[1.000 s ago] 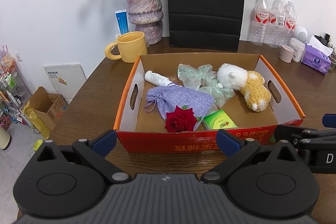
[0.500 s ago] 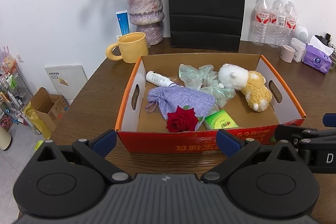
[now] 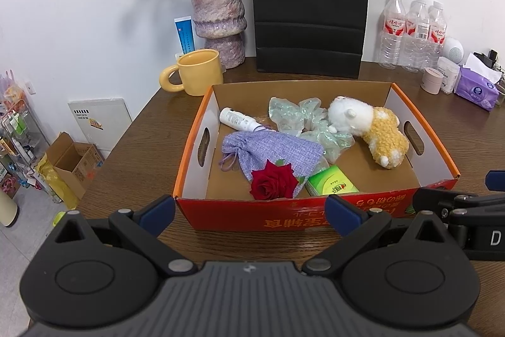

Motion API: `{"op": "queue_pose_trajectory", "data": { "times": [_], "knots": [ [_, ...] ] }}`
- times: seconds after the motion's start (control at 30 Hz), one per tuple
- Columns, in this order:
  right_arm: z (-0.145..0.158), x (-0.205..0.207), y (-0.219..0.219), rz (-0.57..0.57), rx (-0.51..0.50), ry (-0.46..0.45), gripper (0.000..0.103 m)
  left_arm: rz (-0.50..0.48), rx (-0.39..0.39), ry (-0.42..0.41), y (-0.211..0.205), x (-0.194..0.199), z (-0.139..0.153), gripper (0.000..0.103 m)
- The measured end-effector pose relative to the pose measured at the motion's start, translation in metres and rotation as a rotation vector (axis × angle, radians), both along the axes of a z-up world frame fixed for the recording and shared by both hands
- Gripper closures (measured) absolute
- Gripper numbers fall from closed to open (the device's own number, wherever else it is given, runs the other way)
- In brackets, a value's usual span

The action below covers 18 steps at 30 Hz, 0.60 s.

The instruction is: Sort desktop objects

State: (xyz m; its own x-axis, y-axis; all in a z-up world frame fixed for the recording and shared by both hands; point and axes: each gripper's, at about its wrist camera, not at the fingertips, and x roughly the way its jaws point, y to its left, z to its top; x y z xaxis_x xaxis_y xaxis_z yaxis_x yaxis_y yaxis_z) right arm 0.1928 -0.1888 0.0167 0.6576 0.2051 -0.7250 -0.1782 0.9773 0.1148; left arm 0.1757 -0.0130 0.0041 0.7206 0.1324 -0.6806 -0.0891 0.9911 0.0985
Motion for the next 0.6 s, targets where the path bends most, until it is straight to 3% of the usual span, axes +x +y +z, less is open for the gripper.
{"op": "queue_pose_trajectory", "data": {
  "times": [0.6],
  "knots": [
    [0.0002,0.0009,-0.0001,0.003,-0.001,0.005,0.000,0.006,-0.006,0.003,0.0003,0.0008,-0.0015,0.000]
  ]
}}
